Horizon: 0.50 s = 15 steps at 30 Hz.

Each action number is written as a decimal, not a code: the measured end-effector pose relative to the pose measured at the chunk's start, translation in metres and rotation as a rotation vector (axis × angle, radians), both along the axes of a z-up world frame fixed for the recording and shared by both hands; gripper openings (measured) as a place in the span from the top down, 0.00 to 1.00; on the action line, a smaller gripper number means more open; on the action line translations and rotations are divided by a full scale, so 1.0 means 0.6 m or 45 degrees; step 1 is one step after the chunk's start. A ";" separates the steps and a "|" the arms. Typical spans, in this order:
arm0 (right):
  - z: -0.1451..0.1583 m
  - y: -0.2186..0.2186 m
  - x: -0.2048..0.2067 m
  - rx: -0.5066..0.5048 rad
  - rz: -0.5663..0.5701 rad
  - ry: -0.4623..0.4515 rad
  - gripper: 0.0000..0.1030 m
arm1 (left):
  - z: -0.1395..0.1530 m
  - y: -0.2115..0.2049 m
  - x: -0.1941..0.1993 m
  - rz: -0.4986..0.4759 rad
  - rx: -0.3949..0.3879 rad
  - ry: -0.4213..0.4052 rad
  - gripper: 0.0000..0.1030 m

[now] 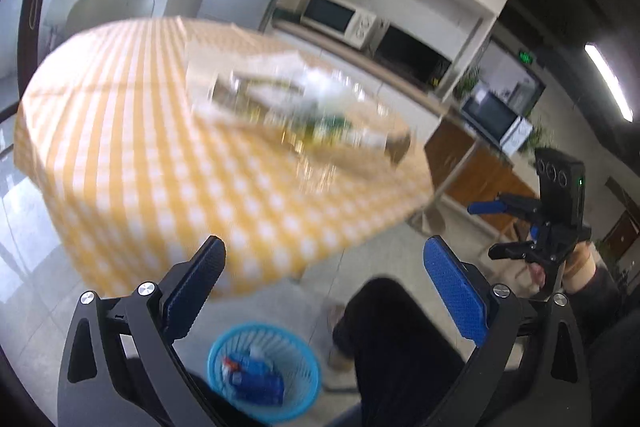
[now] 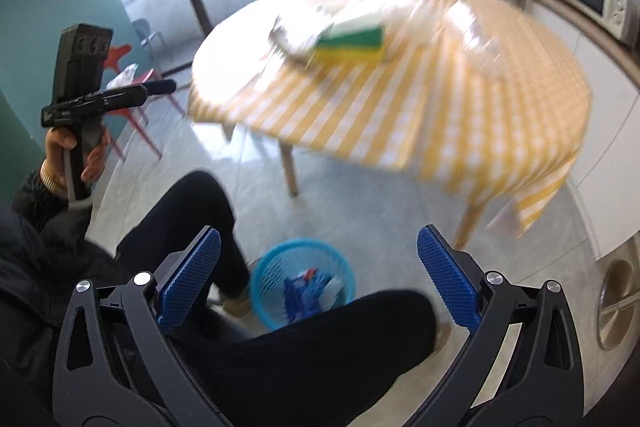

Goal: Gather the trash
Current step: 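Raise both tools back toward the table, then grasp a clear plastic wrapper with the left tool while the right tool grasps a gold wrapper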

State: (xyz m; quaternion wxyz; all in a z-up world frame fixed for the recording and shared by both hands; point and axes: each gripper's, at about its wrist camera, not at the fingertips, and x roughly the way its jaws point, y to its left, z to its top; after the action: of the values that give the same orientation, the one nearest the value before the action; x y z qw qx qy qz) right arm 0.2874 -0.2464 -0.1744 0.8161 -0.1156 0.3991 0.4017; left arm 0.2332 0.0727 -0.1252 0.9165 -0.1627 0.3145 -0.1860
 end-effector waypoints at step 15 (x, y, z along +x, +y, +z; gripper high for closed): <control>0.063 0.092 0.098 0.168 -0.003 -0.129 0.08 | 0.005 -0.054 0.110 0.073 0.070 -0.010 0.06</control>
State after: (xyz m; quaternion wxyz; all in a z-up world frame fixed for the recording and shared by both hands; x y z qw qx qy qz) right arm 0.3465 -0.1913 -0.1365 0.8416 -0.0812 0.3300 0.4198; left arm 0.2994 0.0405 -0.1223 0.9268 -0.1454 0.3111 -0.1517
